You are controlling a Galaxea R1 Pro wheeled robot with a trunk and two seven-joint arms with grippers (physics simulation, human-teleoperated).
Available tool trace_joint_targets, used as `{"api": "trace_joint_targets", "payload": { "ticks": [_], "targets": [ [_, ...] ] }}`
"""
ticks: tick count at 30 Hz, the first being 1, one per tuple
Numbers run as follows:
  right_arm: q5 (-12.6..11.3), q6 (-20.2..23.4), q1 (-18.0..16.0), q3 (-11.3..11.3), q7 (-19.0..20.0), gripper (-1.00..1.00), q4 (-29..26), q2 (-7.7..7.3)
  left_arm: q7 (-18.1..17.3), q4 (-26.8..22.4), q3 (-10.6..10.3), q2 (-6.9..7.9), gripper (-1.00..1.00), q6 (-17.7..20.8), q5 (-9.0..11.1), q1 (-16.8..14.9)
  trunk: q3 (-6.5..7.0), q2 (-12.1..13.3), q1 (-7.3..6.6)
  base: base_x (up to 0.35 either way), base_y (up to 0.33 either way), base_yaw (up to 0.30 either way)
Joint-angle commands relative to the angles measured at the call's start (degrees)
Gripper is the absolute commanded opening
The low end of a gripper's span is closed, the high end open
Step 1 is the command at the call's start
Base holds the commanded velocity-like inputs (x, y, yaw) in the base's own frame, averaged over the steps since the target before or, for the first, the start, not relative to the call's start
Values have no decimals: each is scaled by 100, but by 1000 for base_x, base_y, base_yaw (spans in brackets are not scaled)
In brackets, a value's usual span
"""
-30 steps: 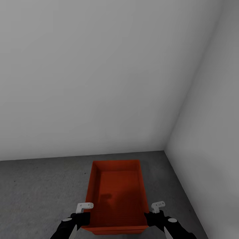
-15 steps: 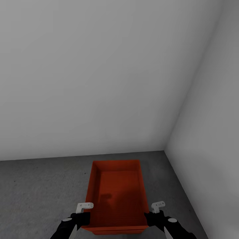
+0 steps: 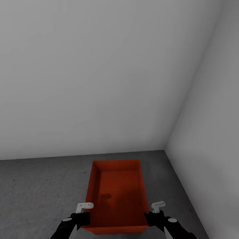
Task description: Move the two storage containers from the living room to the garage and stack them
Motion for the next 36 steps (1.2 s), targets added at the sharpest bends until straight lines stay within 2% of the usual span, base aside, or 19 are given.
{"api": "trace_joint_targets", "payload": {
  "ticks": [1, 3, 7, 11, 15, 17, 21, 34, 36],
  "targets": [
    [6, -17, 0, 31, 44, -100, -26, -4, 7, 0, 60, 28, -100, 34, -49, -1, -5, -2, -1, 0, 0, 0],
    [142, -31, 0, -101, 60, -100, -22, 60, 11, -4, 52, 3, -100, 23, 8, -1, -5, -2, -1, 0, 0, 0],
    [429, -32, 0, -374, 46, -100, -19, 103, 41, -5, 90, -54, -100, 2, -56, 1, -5, -2, -1, 0, 0, 0],
    [296, -35, 0, -233, -15, -100, -18, 119, 48, 4, 18, 16, -100, -121, 85, 0, -5, -2, -1, 0, 0, 0],
    [64, -36, 0, -1, -26, -100, -17, 65, 44, 20, 2, 25, -100, -156, 92, 2, -5, -2, -1, 0, 0, 0],
    [67, -36, 0, -1, -21, -100, -17, 62, 43, 33, 3, 28, -100, -165, 96, 0, -5, -2, -1, 0, 0, 0],
    [84, -36, 0, -1, -16, -100, -17, 63, 46, 64, -4, 31, -100, -197, 121, -1, -77, -163, 87, 0, 0, 0],
    [96, -36, 0, -1, -13, -100, -17, 63, 47, 71, -7, 32, -100, -213, 135, 1, -77, -163, 87, 0, 0, 0],
    [96, -36, 0, -1, -13, -100, -17, 61, 48, 71, -12, 32, -100, -209, 141, 3, -112, -243, 131, 0, 0, 0]
  ]
}}
